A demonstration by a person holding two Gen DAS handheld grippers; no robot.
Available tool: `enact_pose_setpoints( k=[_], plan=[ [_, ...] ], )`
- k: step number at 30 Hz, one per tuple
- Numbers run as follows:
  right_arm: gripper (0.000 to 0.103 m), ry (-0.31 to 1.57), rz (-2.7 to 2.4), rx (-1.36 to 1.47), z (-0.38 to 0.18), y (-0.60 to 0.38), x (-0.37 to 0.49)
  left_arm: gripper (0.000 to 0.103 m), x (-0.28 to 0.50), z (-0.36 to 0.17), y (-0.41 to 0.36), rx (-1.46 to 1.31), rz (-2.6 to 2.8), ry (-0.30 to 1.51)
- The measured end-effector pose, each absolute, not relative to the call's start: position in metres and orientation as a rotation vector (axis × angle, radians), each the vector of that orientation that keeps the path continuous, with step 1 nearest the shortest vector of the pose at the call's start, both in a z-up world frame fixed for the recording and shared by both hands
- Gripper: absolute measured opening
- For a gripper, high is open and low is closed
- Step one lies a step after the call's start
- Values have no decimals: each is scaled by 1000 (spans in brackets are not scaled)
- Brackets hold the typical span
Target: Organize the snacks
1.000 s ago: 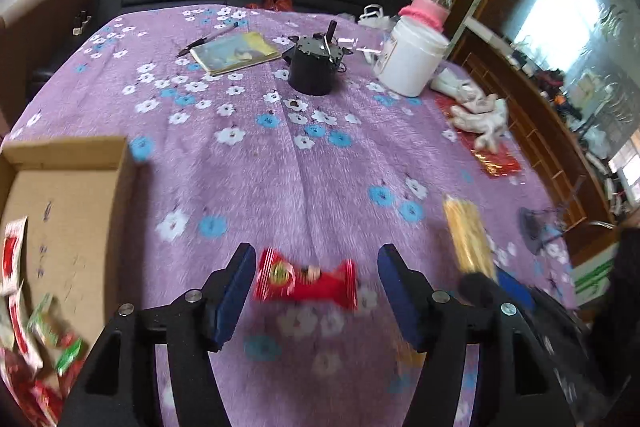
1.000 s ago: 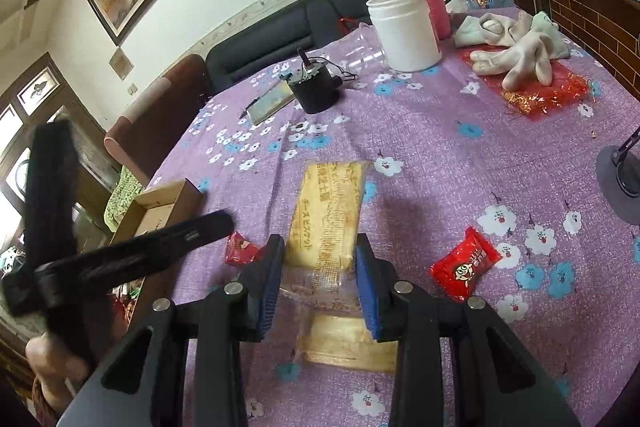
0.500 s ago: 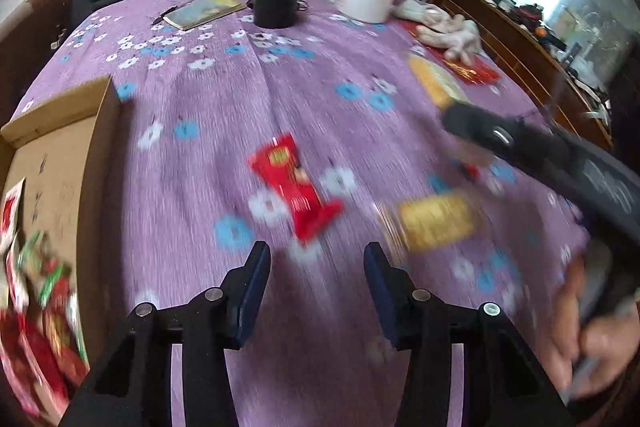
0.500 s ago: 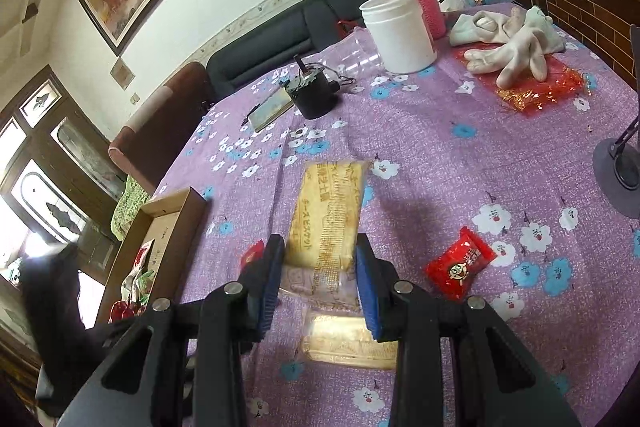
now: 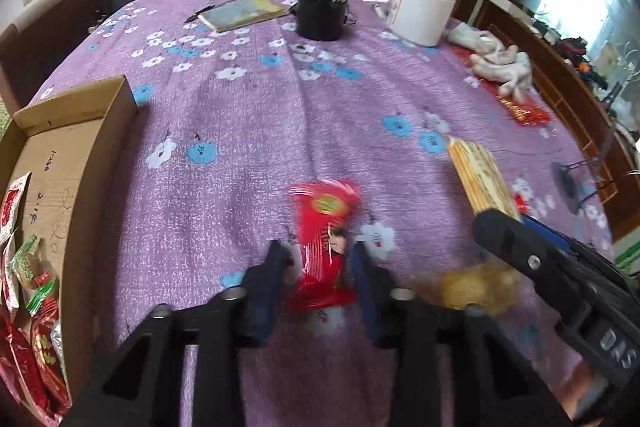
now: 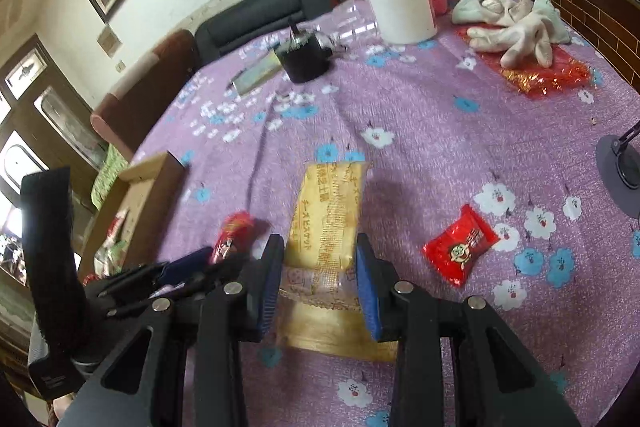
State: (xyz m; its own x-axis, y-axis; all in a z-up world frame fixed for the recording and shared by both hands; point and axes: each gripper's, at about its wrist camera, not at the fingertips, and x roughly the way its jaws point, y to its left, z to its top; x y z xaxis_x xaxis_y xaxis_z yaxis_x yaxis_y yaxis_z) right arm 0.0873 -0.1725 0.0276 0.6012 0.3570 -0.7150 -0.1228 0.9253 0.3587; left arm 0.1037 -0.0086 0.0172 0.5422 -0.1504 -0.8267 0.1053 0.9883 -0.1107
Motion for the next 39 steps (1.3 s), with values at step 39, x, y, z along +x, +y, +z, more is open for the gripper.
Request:
enact_pose_setpoints(
  k=[39],
  plan=[
    [34,740,381,110,44,-122,62,21,84,50,24,-29,-55,745]
  ],
)
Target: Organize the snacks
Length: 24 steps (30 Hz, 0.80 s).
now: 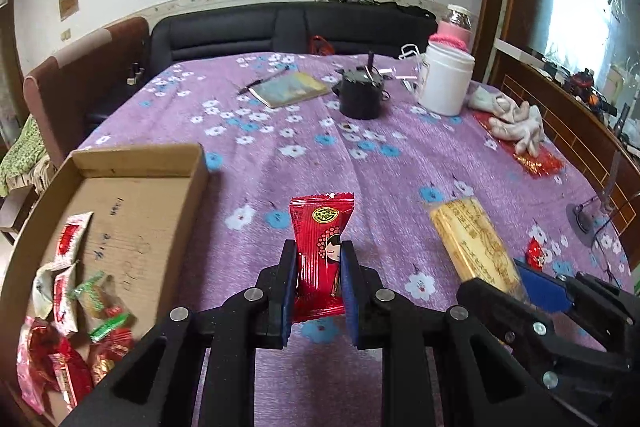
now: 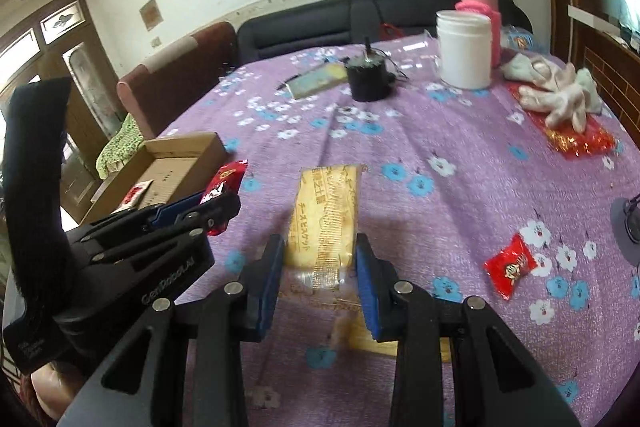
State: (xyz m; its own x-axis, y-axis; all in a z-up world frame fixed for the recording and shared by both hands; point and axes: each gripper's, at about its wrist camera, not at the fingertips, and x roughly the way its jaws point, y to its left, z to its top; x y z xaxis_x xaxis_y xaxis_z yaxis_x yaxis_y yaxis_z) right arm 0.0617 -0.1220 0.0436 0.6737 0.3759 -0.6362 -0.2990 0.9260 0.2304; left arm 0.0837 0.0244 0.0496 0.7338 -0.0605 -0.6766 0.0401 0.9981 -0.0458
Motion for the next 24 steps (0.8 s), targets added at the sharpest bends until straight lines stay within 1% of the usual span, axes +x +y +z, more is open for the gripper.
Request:
enact_pose_setpoints(
  k=[7,24],
  plan=[
    [34,700,394,81,50,-115,55,21,81,53,27,-19,-38,723],
    [34,687,326,51,53,-121,56,21,82,54,30,-23,-35,727]
  ],
)
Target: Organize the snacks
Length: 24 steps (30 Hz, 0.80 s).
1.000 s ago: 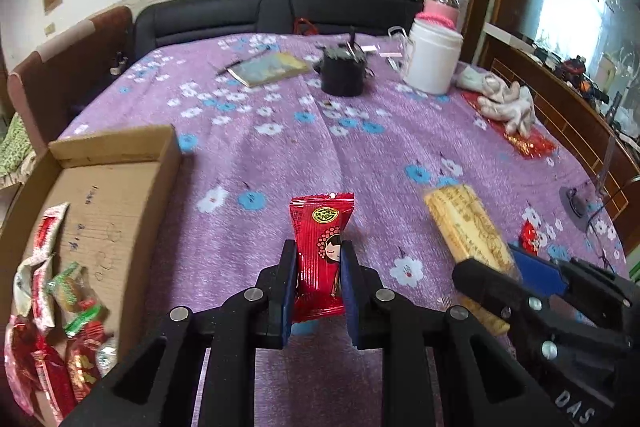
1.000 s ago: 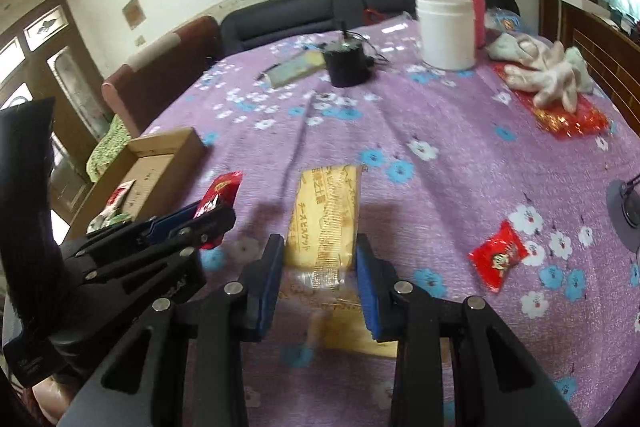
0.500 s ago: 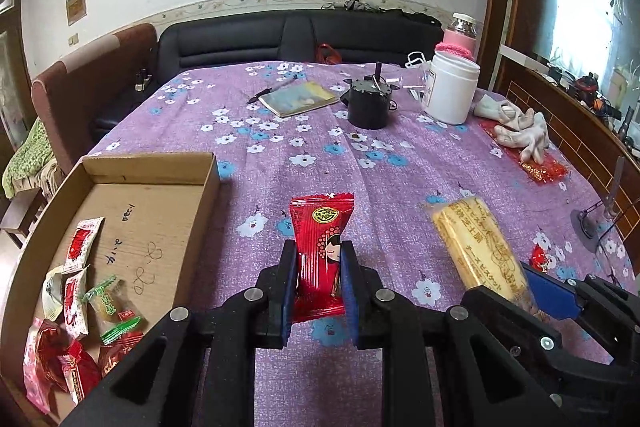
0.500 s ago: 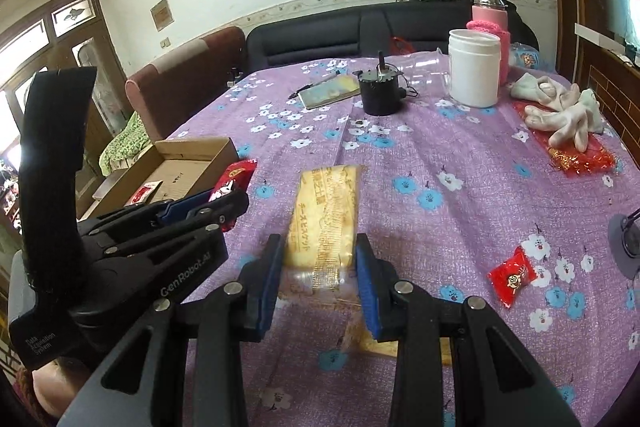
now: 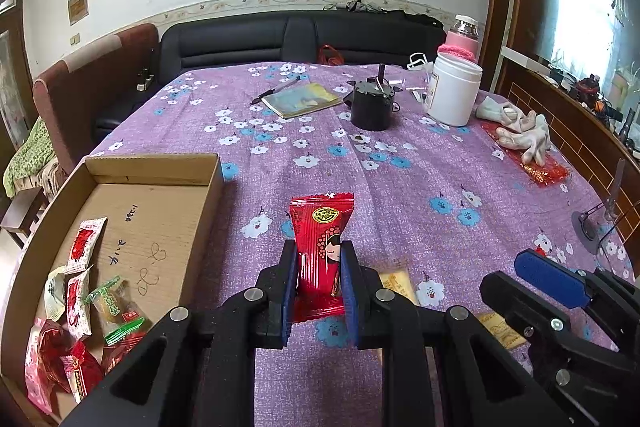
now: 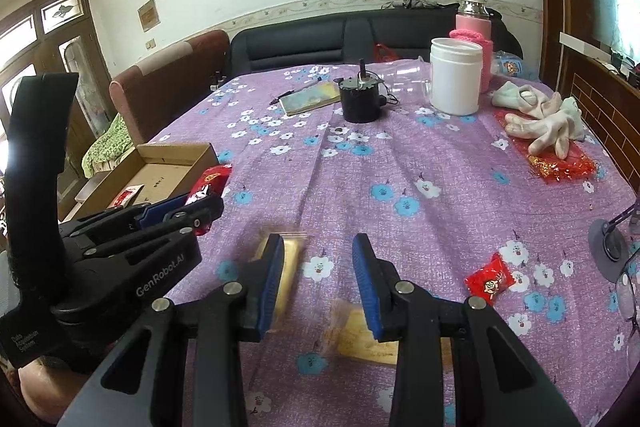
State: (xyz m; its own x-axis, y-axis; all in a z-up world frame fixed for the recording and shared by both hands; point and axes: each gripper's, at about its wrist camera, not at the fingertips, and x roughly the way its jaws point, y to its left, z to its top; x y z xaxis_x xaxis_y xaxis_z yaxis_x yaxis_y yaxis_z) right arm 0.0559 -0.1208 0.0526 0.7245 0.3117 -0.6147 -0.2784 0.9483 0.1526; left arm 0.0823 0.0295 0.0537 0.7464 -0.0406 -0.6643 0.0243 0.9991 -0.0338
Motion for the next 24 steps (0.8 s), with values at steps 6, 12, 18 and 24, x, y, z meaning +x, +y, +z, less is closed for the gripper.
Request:
enact_pose_setpoints(
  k=[6,12,18,24],
  plan=[
    [35,788,410,96,39,-120,67,21,87,54,44,-117,-59,759],
    [44,857,471,54,19,-85,72,21,87,62,59,-149,-17,731],
    [37,869,392,-119,5,-52,70,21,87,61,62,-152,-8,727],
    [34,868,410,-23,10,-73,67,21,85,63,59,-138,-4,716]
  ],
)
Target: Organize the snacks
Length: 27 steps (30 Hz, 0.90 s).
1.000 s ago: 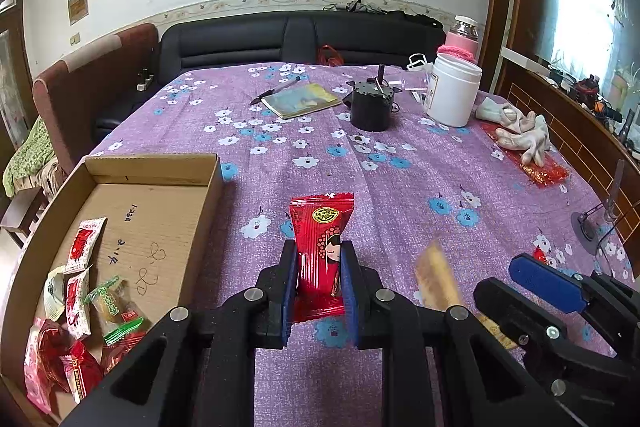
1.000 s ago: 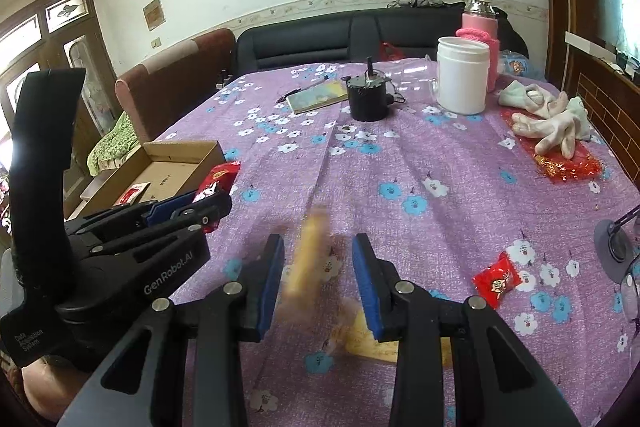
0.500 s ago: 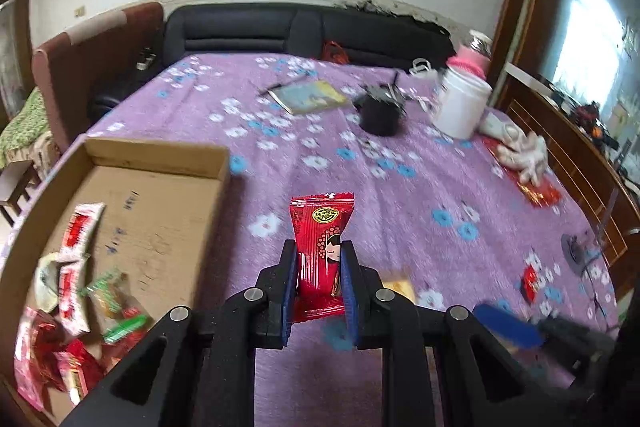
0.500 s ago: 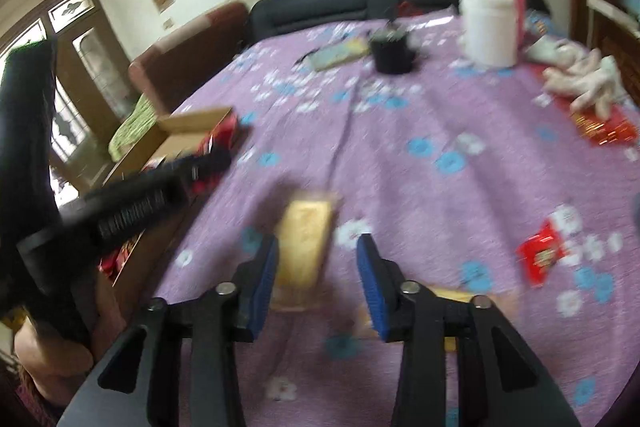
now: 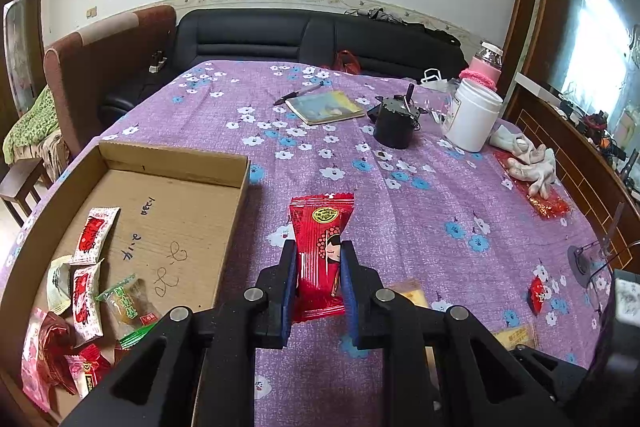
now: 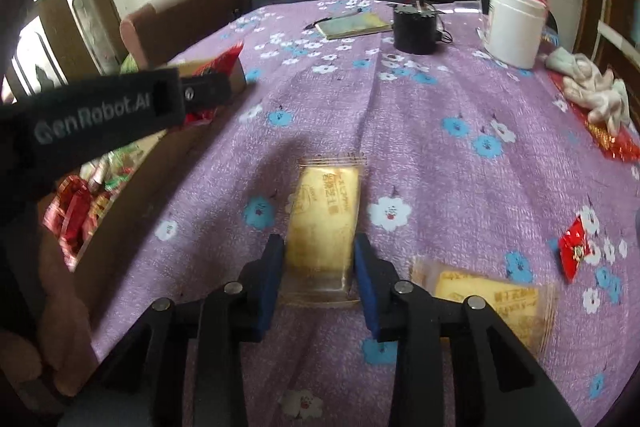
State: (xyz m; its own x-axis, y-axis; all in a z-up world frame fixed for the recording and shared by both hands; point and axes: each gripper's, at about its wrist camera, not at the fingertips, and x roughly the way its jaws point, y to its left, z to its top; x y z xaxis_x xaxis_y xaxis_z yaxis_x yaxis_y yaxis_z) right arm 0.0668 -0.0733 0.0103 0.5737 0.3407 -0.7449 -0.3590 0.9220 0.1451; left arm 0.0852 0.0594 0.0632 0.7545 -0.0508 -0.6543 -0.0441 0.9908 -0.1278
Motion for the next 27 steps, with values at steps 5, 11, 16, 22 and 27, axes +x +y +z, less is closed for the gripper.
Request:
enact_pose_setpoints(
  k=[5,11,16,22,27],
  plan=[
    [34,793,422,31,30,-85,60,21,85,64,62,-142,5,711],
    [34,769,414,41,35,-88,59,21,84,65,63,-134,17,701],
    [34,764,413,42,36,-89,57,21,75,74,70,-161,24,697],
    [34,749,436,73,41,-89,53,21,43,89,90,-170,44,653],
    [34,740,457,95,50,-82,44,21,21,88,121,-196,70,652]
  ],
)
